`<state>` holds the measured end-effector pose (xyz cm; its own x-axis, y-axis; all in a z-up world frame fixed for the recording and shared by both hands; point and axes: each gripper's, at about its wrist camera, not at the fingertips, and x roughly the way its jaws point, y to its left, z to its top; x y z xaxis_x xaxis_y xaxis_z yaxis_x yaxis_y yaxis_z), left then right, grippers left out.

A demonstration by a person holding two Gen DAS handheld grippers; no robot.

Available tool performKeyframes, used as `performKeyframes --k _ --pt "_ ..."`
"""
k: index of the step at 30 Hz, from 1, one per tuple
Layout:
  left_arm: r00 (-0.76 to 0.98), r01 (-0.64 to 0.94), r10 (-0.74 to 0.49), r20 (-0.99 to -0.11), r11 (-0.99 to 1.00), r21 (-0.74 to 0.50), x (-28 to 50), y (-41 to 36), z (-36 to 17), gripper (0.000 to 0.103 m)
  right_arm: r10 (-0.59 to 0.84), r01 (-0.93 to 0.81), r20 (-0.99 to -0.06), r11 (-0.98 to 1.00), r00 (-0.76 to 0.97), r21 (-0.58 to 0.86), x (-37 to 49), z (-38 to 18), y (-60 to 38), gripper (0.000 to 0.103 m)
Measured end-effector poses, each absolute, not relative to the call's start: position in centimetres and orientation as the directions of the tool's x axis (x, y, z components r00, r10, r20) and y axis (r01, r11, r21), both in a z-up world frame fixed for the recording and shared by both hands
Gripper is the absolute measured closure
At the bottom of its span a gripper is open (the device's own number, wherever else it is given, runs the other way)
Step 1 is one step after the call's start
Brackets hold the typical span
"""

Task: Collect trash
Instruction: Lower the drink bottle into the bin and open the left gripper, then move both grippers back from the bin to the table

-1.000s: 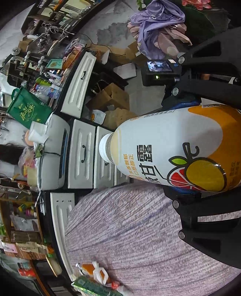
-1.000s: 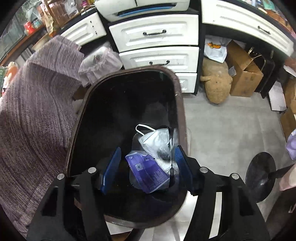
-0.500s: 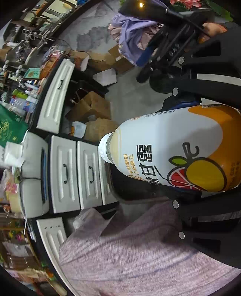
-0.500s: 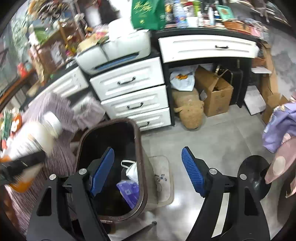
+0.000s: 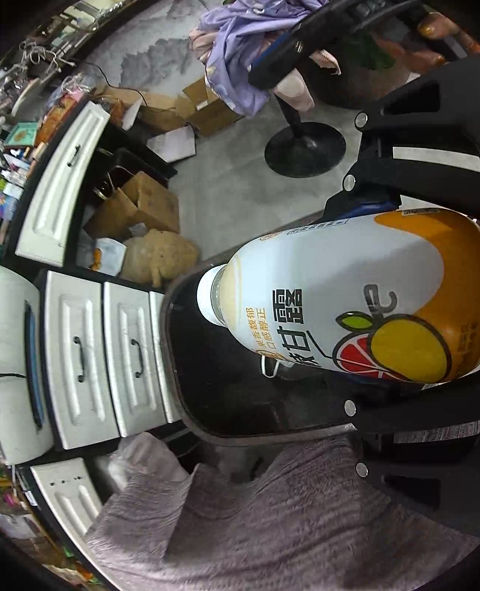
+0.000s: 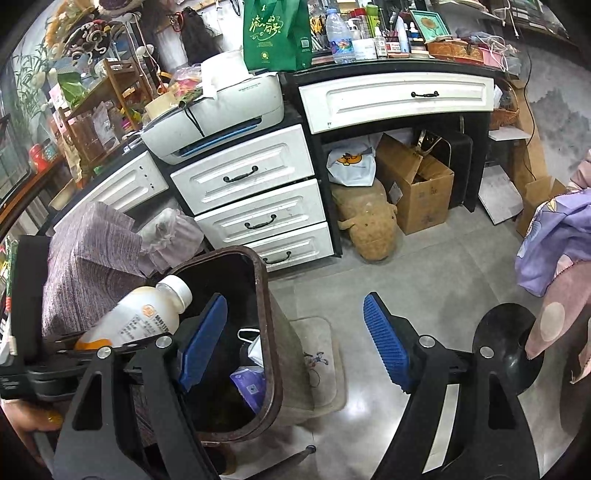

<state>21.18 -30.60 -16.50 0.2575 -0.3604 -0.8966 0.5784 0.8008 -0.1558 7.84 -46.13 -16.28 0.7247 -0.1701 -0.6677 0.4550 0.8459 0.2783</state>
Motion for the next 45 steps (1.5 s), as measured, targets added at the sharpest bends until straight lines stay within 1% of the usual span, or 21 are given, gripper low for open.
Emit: performKeyframes --k 3,6,8,9,10,13,18,25,31,35,41,45 --pt "0.235 0.563 -0.349 -0.907 0.809 -0.166 21.7 -30.8 -17.5 0.042 -0.168 0.455 -0.67 0.846 0.723 0.279 7.8 -16.4 -46.1 0.027" --pt "0.234 0.554 -0.326 -0.916 0.819 -0.15 22.0 -30.7 -18.1 0.041 -0.163 0.455 -0.672 0.843 0.723 0.286 7.8 -16.4 -46.2 0.027" --pt "0.23 0.553 -0.332 -0.915 0.818 -0.157 22.0 -30.7 -18.2 0.036 -0.161 0.454 -0.673 0.845 0.722 0.284 7.8 -16.5 -46.2 0.027" --pt "0.229 0.552 -0.337 -0.913 0.817 -0.163 22.0 -30.6 -18.1 0.03 -0.16 0.454 -0.674 0.844 0.722 0.286 7.8 -16.6 -46.2 0.027" --pt "0.234 0.55 -0.341 -0.911 0.819 -0.165 22.0 -30.5 -18.0 0.026 -0.16 0.454 -0.673 0.843 0.722 0.287 7.7 -16.5 -46.3 0.027" --pt "0.247 0.55 -0.357 -0.901 0.817 -0.173 21.7 -30.4 -17.4 0.021 -0.164 0.455 -0.673 0.844 0.722 0.283 7.9 -16.6 -46.1 0.027" --pt "0.279 0.581 -0.365 -0.888 0.8 -0.147 20.4 -30.1 -16.2 0.019 -0.162 0.456 -0.674 0.844 0.72 0.284 7.9 -16.6 -46.1 0.027" --pt "0.334 0.616 -0.416 -0.846 0.775 -0.138 18.4 -28.4 -13.2 0.015 -0.127 0.434 -0.673 0.846 0.728 0.31 8.2 -16.2 -45.8 0.027" --pt "0.389 0.58 -0.451 -0.803 0.797 -0.167 18.2 -25.6 -9.7 0.014 -0.106 0.398 -0.665 0.865 0.74 0.305 8.9 -15.4 -44.8 0.027" --pt "0.443 0.553 -0.466 -0.766 0.815 -0.176 18.3 -23.0 -7.5 0.01 -0.067 0.344 -0.659 0.89 0.75 0.3 9.9 -14.6 -43.5 0.026" --pt "0.536 0.523 -0.418 -0.734 0.847 -0.1 18.8 -17.9 -5.5 0.009 0.032 0.189 -0.643 0.943 0.765 0.272 12.4 -12.7 -38.9 0.026" --pt "0.607 0.482 -0.37 -0.703 0.875 -0.045 19.7 -12.9 -4.0 0.009 0.138 0.047 -0.636 0.963 0.759 0.266 14.4 -11.4 -35.1 0.026"
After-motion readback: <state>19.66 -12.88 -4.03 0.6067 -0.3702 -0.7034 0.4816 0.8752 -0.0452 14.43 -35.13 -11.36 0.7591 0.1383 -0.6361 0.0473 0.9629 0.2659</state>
